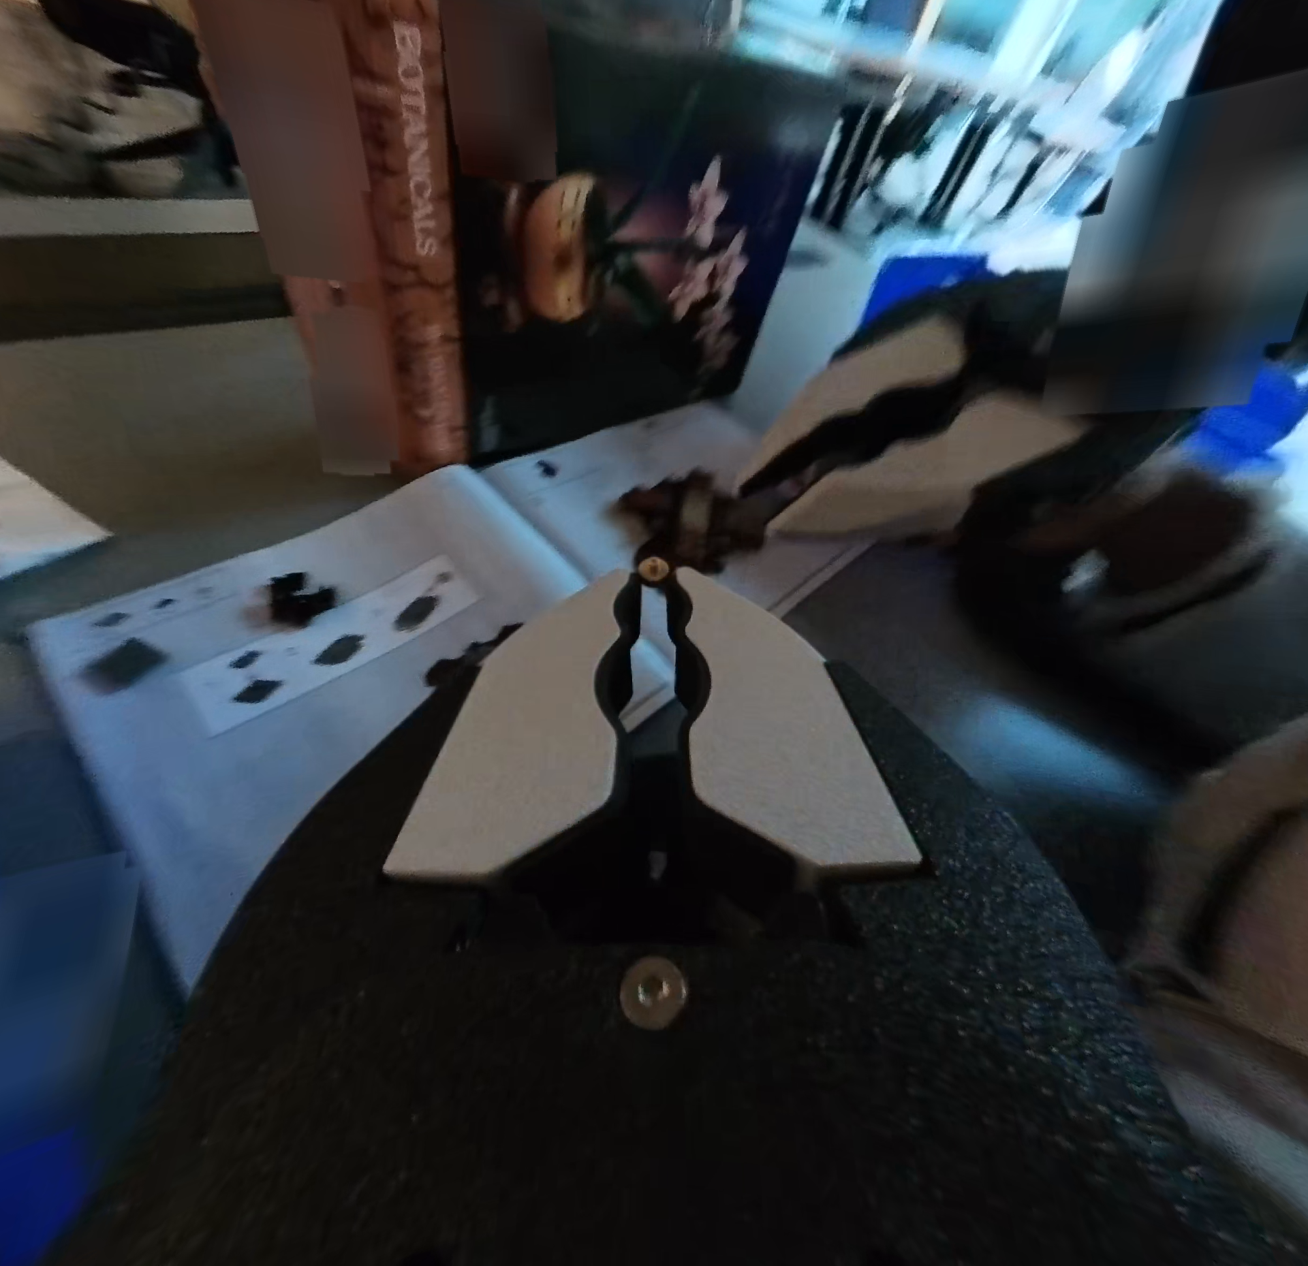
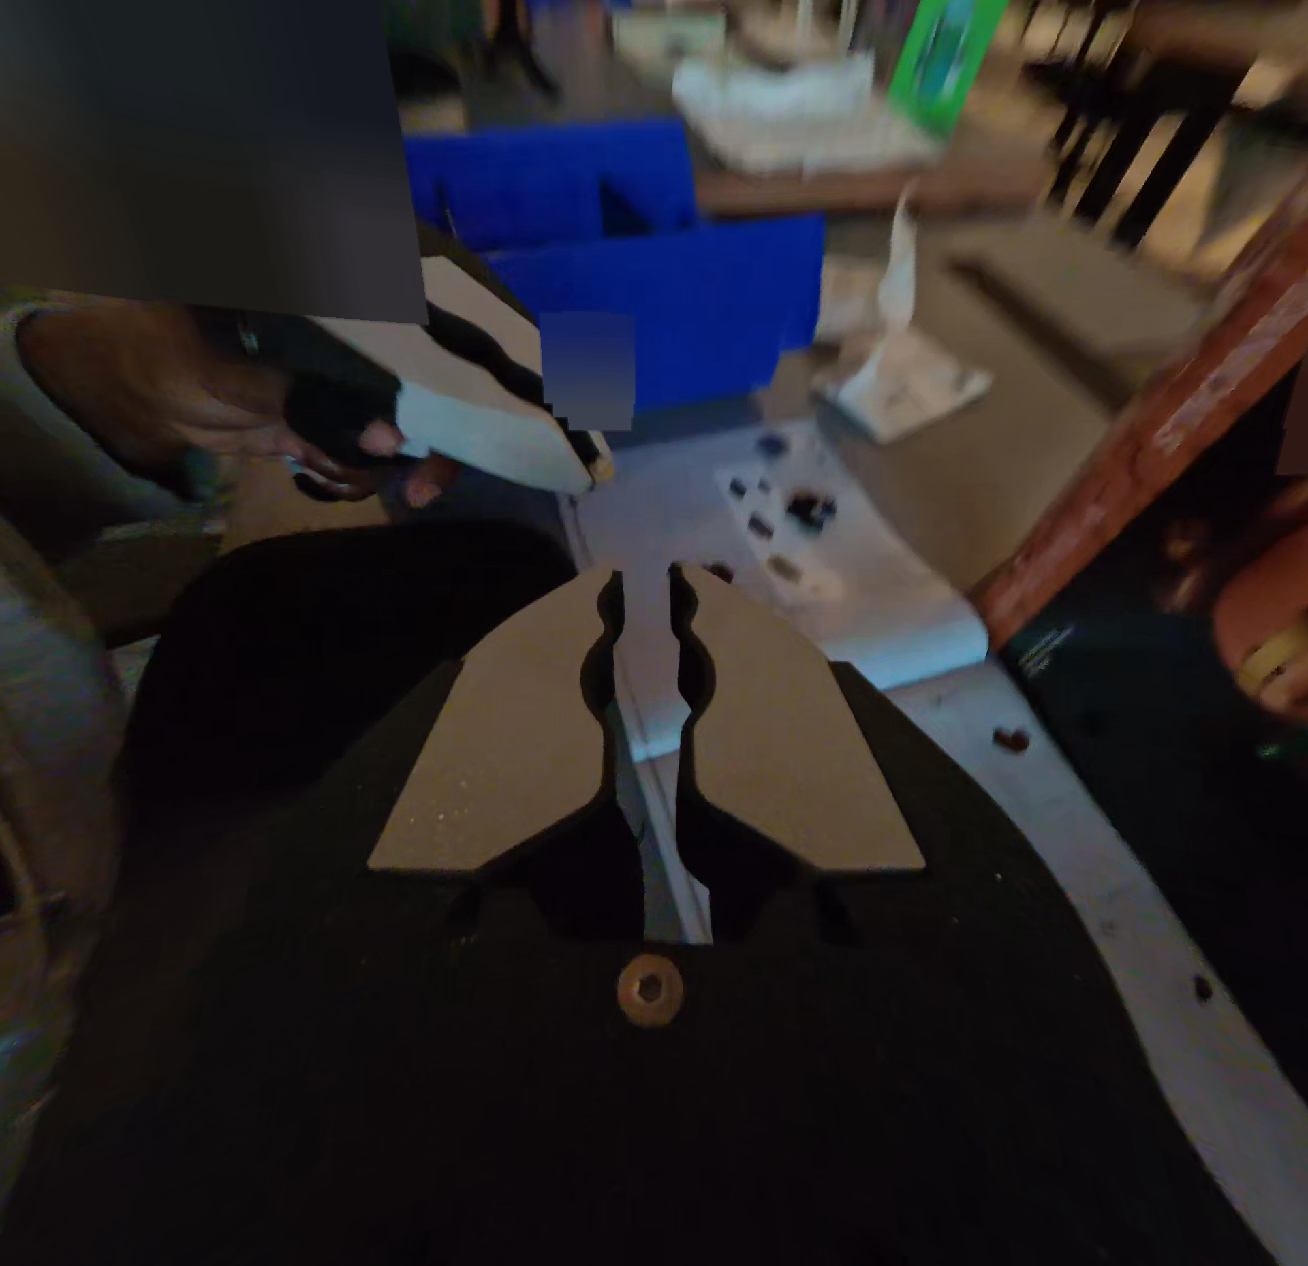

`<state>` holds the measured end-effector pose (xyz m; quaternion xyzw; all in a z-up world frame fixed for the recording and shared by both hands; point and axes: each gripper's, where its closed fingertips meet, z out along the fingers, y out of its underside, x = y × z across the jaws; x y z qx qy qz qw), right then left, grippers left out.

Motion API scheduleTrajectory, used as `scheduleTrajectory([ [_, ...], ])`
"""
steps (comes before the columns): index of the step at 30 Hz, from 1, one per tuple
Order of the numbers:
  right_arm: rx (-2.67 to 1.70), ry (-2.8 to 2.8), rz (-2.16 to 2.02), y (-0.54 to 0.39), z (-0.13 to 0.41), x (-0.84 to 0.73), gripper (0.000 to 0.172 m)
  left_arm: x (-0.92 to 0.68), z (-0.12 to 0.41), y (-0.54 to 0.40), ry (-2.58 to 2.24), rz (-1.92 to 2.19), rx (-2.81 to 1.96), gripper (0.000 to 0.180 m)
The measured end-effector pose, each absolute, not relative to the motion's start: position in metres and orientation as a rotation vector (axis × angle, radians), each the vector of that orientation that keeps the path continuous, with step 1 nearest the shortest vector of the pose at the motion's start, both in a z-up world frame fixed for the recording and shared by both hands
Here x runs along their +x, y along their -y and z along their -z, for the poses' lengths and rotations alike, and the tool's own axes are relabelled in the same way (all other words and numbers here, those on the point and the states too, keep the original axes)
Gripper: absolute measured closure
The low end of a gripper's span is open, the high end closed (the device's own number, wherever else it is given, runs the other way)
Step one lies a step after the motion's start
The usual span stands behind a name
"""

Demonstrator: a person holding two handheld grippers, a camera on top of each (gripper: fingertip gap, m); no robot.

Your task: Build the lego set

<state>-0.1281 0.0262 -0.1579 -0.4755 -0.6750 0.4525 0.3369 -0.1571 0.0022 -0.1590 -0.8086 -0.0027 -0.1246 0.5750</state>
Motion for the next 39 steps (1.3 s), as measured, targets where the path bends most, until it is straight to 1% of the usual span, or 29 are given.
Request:
scheduleTrajectory([
  [4, -1.385, 1.906, -1.167, -0.019, 0.160, -0.127, 0.160, -0.159, 0.174, -0.007, -0.032, 0.163, -1.933, 0.174],
  [8, -1.439, 1.995, -1.088, -0.012, 0.163, -0.132, 0.155, -0.165, 0.183, -0.010, -0.088, -0.018, -1.958, 0.174],
  [10, -1.454, 1.982, -1.081, -0.011, 0.162, -0.137, 0.155, -0.166, 0.187, -0.011, -0.119, -0.087, -1.969, 0.174],
  [14, -1.552, 1.933, -1.041, -0.017, 0.171, -0.147, 0.162, -0.171, 0.192, -0.013, -0.177, -0.220, -1.978, 0.174],
  [20, -1.638, 1.861, -1.052, -0.020, 0.180, -0.160, 0.162, -0.175, 0.192, -0.014, -0.325, -0.511, -1.960, 0.174],
  [26, -1.627, 1.884, -0.961, -0.018, 0.190, -0.165, 0.163, -0.171, 0.194, -0.016, -0.398, -0.603, -1.947, 0.174],
  [39, -1.641, 1.897, -0.974, -0.017, 0.194, -0.167, 0.168, -0.169, 0.194, -0.016, -0.480, -0.697, -1.933, 0.174],
])
